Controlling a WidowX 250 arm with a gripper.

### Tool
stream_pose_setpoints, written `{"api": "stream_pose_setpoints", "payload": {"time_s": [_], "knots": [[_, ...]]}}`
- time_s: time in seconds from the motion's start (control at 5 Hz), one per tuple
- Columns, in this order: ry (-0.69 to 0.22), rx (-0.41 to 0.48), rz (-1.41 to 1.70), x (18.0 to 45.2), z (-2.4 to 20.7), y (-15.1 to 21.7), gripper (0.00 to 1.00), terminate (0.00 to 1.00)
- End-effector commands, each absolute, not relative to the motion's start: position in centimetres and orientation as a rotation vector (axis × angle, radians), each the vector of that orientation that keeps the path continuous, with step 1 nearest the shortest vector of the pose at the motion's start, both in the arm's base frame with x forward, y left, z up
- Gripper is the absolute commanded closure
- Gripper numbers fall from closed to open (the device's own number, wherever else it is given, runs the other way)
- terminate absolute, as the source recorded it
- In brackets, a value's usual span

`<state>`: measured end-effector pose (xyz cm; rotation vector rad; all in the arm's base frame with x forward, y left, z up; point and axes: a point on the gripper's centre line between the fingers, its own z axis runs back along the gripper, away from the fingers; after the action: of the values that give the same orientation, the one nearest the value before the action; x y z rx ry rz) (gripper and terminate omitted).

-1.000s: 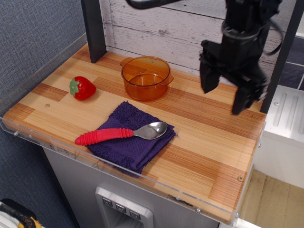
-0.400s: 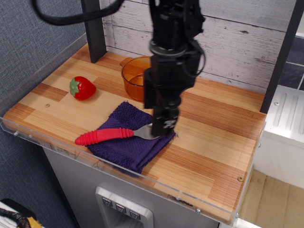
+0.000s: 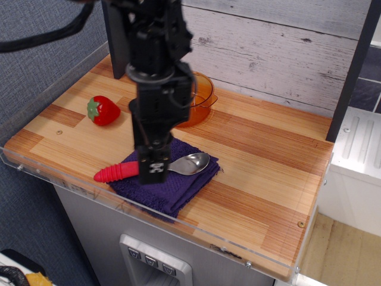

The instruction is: Put the spoon in the container.

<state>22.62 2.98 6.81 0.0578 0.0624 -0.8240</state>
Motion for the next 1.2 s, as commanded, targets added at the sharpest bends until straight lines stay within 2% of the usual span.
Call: {"api": "stream_pose_setpoints", "payload": {"time_s": [0.0, 0.4, 1.0], "knots": [[0.046, 0.105, -0.734, 23.0, 6.1, 7.1, 0.0, 0.0], [0.039, 0.13, -0.745, 23.2, 5.0, 6.8, 0.0, 0.0], [0.041, 0.103, -0.738, 24.0, 2.9, 6.0, 0.0, 0.0]]}}
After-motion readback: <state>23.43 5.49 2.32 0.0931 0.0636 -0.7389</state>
